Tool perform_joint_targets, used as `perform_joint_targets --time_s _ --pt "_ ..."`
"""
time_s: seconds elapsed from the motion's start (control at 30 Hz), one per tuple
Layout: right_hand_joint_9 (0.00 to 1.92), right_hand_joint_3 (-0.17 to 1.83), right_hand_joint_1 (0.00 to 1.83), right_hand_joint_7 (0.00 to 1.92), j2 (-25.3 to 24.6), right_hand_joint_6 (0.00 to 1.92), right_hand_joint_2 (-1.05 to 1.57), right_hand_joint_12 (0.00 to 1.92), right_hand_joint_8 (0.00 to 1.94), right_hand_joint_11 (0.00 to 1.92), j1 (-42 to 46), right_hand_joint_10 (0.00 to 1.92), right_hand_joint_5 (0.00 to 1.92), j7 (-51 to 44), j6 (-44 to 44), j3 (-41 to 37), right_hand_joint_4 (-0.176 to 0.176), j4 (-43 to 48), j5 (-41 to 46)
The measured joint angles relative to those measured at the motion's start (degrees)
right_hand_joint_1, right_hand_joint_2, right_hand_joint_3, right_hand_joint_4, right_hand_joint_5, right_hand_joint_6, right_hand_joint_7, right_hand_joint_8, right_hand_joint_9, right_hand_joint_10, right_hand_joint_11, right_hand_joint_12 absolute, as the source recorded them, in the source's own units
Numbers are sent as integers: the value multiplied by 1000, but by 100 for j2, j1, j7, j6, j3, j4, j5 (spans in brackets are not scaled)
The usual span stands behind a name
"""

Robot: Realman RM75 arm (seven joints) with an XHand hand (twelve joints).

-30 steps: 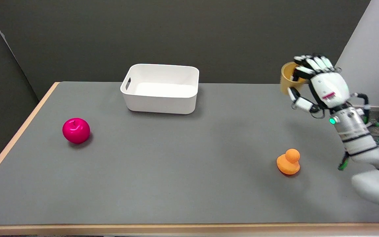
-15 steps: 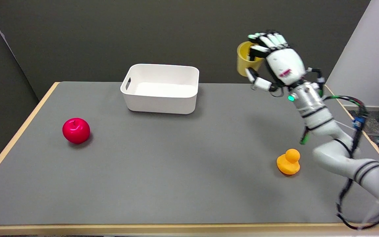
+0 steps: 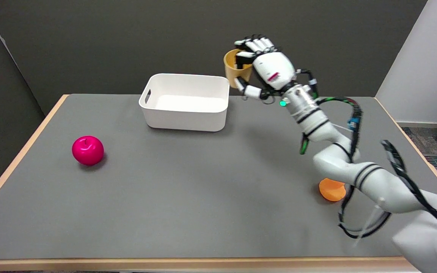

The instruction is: Place the cup in the white box.

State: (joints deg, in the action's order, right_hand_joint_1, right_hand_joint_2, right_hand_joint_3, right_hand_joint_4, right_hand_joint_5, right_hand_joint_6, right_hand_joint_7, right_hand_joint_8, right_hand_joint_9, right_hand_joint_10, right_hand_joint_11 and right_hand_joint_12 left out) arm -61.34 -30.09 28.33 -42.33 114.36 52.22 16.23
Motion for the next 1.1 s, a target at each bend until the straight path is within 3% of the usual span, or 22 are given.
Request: perform_joint_targets --time_s 0.43,0.83,0.9,0.97,1.0,1.07,1.1 --pt "71 506 925 175 -1095 1566 1056 1002 376 -1 -1082 610 673 104 427 601 41 -1689 -392" --pt "67 460 917 170 -1617 1583 1094 959 353 -1 -1553 595 649 193 674 784 26 -2645 -613" --pt "58 366 882 159 -1663 1639 1177 948 346 -1 -1601 598 588 204 696 798 16 -2750 -633" --pt "58 293 831 145 -1706 1678 1239 915 308 -1 -1645 580 536 217 715 810 43 -2850 -651" --pt "54 377 815 128 -1725 1559 1181 891 291 -1 -1662 566 481 225 726 812 62 -2896 -656" --pt "20 1045 805 52 -1752 711 699 820 286 -1 -1685 530 237 251 739 812 93 -2966 -658" --pt "22 966 674 67 -1760 641 732 803 254 -1 -1691 510 233 272 747 810 100 -2990 -658"
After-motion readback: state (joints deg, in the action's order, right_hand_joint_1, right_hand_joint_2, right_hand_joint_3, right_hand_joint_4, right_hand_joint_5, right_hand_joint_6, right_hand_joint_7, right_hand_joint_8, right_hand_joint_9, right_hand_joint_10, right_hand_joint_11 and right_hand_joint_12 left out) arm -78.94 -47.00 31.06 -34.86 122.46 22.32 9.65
